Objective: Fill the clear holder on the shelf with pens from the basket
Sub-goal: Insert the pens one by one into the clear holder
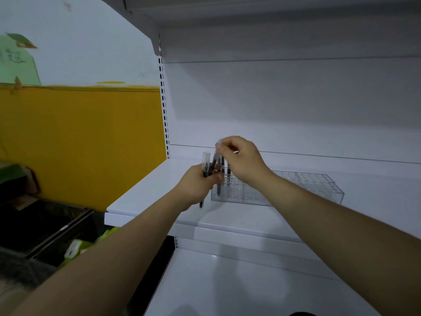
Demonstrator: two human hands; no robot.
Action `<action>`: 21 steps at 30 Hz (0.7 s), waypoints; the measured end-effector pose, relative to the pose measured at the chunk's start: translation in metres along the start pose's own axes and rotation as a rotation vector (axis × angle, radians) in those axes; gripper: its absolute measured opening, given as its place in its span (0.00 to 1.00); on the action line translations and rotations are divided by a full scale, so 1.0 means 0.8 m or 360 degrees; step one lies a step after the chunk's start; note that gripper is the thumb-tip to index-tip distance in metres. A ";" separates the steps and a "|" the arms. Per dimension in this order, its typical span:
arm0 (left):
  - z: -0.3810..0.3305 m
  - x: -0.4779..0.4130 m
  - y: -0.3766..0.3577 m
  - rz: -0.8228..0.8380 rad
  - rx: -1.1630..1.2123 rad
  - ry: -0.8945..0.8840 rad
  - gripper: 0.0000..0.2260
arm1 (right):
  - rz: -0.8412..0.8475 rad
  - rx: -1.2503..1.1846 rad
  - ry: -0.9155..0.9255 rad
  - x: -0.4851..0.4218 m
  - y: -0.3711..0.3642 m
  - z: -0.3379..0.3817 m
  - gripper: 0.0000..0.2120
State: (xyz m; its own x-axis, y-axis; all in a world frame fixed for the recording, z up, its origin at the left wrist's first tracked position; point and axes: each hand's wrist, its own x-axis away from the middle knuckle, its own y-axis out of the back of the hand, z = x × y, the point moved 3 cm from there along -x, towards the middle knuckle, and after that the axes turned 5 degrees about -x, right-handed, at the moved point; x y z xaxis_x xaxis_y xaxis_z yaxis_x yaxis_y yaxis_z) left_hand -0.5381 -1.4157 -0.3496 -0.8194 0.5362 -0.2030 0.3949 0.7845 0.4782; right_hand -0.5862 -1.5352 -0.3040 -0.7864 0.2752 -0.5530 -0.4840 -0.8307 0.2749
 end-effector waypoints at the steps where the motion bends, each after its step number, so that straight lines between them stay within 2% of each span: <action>1: 0.003 0.001 0.001 0.0001 -0.0045 -0.0003 0.07 | -0.0113 -0.0113 -0.0047 -0.005 0.005 0.002 0.07; 4: 0.013 0.004 0.006 0.0017 -0.0049 0.0046 0.14 | -0.0420 -0.0353 -0.0088 -0.020 0.027 0.007 0.04; 6: 0.018 0.004 0.009 0.0008 -0.0059 0.0054 0.15 | -0.0516 -0.0337 -0.0057 -0.028 0.039 0.008 0.04; 14: 0.022 0.005 0.015 -0.0003 -0.0100 0.0027 0.15 | -0.0351 0.0018 -0.0091 -0.028 0.017 -0.024 0.03; 21: 0.023 0.005 0.023 -0.0016 -0.0113 0.0026 0.14 | -0.0289 0.0251 -0.0025 -0.031 0.011 -0.026 0.08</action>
State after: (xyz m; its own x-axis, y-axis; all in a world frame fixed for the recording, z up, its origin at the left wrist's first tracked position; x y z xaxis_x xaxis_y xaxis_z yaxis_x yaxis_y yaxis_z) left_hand -0.5264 -1.3935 -0.3577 -0.8300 0.5227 -0.1944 0.3567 0.7655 0.5355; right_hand -0.5628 -1.5592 -0.3042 -0.6862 0.4219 -0.5925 -0.6712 -0.6813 0.2922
